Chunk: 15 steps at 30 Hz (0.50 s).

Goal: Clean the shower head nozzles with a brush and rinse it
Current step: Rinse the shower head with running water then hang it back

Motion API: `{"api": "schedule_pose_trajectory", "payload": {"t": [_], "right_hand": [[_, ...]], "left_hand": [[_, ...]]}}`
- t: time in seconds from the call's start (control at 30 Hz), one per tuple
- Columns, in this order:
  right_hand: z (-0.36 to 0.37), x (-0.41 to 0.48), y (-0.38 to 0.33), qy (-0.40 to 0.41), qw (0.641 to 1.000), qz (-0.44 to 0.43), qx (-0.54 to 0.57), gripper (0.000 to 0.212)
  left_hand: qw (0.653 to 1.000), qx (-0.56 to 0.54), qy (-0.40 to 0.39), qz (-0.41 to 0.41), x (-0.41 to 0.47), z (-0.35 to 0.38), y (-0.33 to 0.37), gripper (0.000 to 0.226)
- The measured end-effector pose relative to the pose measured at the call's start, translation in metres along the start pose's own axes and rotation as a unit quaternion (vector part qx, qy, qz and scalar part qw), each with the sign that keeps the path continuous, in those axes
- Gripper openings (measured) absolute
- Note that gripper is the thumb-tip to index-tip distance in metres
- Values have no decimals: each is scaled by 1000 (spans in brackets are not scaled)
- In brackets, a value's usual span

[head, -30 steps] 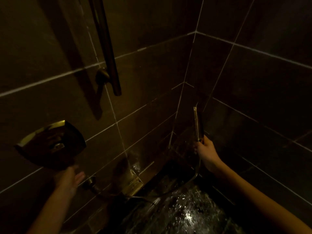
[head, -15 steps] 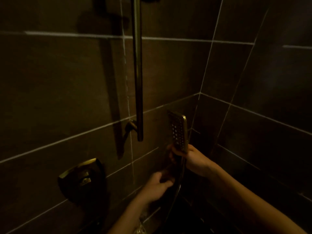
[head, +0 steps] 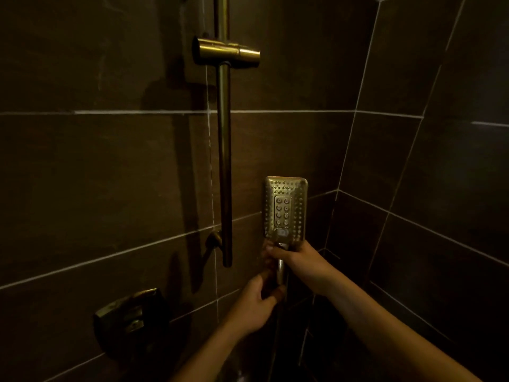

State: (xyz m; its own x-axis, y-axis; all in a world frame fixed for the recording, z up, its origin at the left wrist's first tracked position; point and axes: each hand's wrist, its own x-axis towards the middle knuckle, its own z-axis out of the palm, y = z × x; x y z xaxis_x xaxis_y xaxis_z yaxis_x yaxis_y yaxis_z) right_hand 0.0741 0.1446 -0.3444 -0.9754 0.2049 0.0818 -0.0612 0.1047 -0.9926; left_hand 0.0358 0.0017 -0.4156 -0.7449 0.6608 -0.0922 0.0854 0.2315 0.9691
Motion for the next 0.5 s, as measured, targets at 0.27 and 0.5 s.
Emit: {"api": "schedule_pose_trajectory", "payload": {"t": [0.27, 0.5], "right_hand": [[-52, 13, -33, 0, 994, -57, -99, 16], [-82, 43, -76, 3, 978, -120, -170, 10]], "left_hand": [[996, -7, 86, 39, 28, 15, 54, 31], [983, 29, 158, 93, 46, 18, 115, 33]]}}
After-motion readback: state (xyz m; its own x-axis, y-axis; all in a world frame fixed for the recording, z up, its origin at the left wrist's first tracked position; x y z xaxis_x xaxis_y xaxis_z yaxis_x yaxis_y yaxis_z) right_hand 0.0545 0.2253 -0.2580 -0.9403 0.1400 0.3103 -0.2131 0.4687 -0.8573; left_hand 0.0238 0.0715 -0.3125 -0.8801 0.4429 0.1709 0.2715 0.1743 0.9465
